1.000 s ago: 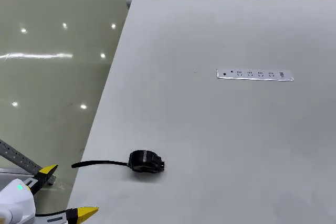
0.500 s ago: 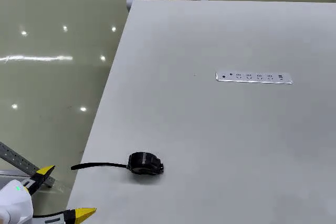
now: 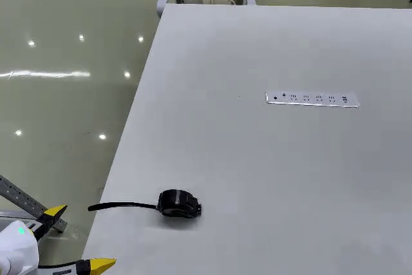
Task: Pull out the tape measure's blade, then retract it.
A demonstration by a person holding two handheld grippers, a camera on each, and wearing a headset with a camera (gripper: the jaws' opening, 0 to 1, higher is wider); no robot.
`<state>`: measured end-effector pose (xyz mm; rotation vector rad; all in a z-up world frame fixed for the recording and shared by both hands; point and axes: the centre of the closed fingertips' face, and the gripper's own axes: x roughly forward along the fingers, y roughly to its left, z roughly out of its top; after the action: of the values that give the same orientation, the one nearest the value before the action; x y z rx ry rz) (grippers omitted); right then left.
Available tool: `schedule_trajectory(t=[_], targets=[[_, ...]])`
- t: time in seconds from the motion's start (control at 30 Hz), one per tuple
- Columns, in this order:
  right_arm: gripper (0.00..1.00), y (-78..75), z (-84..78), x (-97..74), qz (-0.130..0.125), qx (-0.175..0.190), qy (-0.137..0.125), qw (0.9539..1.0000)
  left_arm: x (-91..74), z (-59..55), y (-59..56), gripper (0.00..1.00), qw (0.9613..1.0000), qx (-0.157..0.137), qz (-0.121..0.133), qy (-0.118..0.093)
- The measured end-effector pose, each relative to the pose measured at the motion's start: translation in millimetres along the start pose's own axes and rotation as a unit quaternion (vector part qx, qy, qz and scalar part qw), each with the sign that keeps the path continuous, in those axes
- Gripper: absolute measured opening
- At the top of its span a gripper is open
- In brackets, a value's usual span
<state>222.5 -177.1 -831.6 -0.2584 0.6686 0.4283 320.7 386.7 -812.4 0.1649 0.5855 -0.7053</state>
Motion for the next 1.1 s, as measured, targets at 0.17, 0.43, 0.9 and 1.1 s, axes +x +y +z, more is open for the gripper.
schedule_trajectory(t=[0.17, 0.43, 0.9, 1.1], targets=[[1.00, -1.9, 2.0, 1.3, -0.003, -0.002, 0.001, 1.0000, 2.3, -2.7, 0.5, 1.00, 0.9999, -0.001, -0.002, 0.011], [1.00, 0.2, 7.4, 5.1, 0.000, -0.001, 0.003, 1.0000, 8.1, -2.5, -1.3, 1.00, 0.9996, 0.010, -0.015, 0.019], [1.00, 8.4, 12.5, 15.7, 0.027, -0.015, 0.009, 0.9995, 23.2, -0.4, 1.2, 1.00, 0.9979, 0.033, -0.039, 0.041], [1.00, 8.0, 14.8, 24.4, 0.041, -0.017, 0.015, 0.9989, 34.3, 4.8, 3.1, 1.00, 0.9963, 0.057, -0.046, 0.045]])
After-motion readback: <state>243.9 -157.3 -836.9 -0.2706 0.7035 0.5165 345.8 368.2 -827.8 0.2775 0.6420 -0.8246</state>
